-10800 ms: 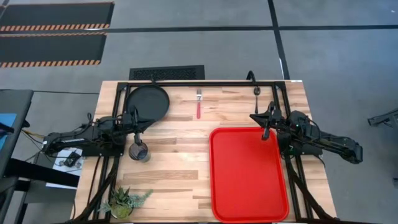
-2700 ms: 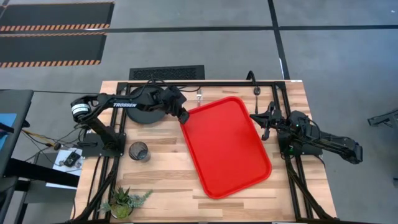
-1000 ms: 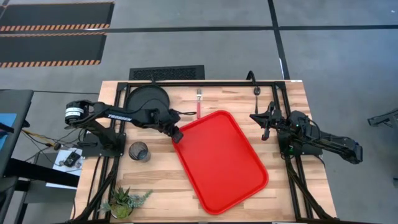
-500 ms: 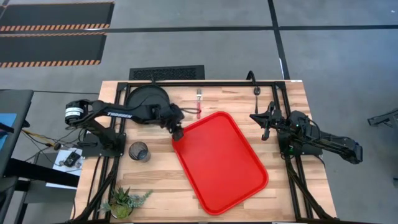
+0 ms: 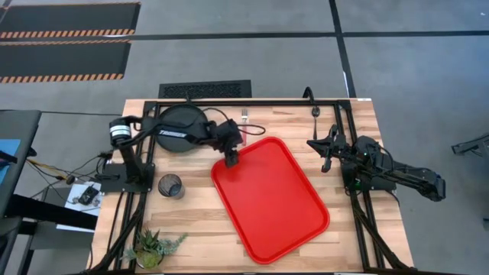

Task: Pick and place plate/cup/fork/spoon on tray
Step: Prepare the red serving tray to the center of the table

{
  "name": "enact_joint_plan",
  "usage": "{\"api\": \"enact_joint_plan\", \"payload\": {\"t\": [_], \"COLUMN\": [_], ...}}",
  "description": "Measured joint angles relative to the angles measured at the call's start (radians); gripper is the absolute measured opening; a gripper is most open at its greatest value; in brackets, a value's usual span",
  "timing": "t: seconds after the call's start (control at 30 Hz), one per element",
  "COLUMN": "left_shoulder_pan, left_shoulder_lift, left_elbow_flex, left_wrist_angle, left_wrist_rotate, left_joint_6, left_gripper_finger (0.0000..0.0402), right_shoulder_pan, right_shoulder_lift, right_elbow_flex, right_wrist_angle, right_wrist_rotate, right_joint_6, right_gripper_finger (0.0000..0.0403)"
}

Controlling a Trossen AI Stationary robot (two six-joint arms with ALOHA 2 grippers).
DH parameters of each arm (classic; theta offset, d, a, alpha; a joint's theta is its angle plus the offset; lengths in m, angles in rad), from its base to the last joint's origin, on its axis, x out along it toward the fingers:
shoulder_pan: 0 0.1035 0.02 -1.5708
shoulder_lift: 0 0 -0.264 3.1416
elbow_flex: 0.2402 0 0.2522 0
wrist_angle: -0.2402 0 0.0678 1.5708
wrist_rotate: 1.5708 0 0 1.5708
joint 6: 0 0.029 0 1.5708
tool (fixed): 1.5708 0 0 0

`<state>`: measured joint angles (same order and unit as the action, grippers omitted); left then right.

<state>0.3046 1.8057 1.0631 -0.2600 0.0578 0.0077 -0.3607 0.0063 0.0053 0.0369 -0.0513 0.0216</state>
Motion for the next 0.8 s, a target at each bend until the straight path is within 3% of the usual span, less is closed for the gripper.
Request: {"api": "enact_joint_plan", "payload": {"t": [0.1,0.27,0.63,0.8], "left_shoulder_pan": [0.010,0.027,0.034,0.068], "left_shoulder_lift": [0.015,0.033,0.093,0.065], "left_elbow_flex": [0.020,0.018,0.021,0.018], "left_wrist_angle": [-0.022,-0.046,-0.038,-0.039], "left_wrist_rotate": [0.017,0.131,0.172,0.225], "left_joint_6": [0.012,0.010,0.015,-0.085], "left_gripper_finger": [0.0182,0.0157,0.0079,0.0026], "right_shoulder_pan": [0.000,0.000,0.000,0.000], "right_shoulder_lift": [0.000,0.000,0.000,0.000], "right_elbow_flex": [0.000,0.000,0.000,0.000], "right_wrist_angle": [0.000,0.000,0.001,0.001], "right_wrist_rotate": [0.000,0.000,0.001,0.001], "right_joint_6": [0.030,0.032,0.032,0.032], "right_gripper_finger": [0.0038,0.0038,0.0038,0.0038]}}
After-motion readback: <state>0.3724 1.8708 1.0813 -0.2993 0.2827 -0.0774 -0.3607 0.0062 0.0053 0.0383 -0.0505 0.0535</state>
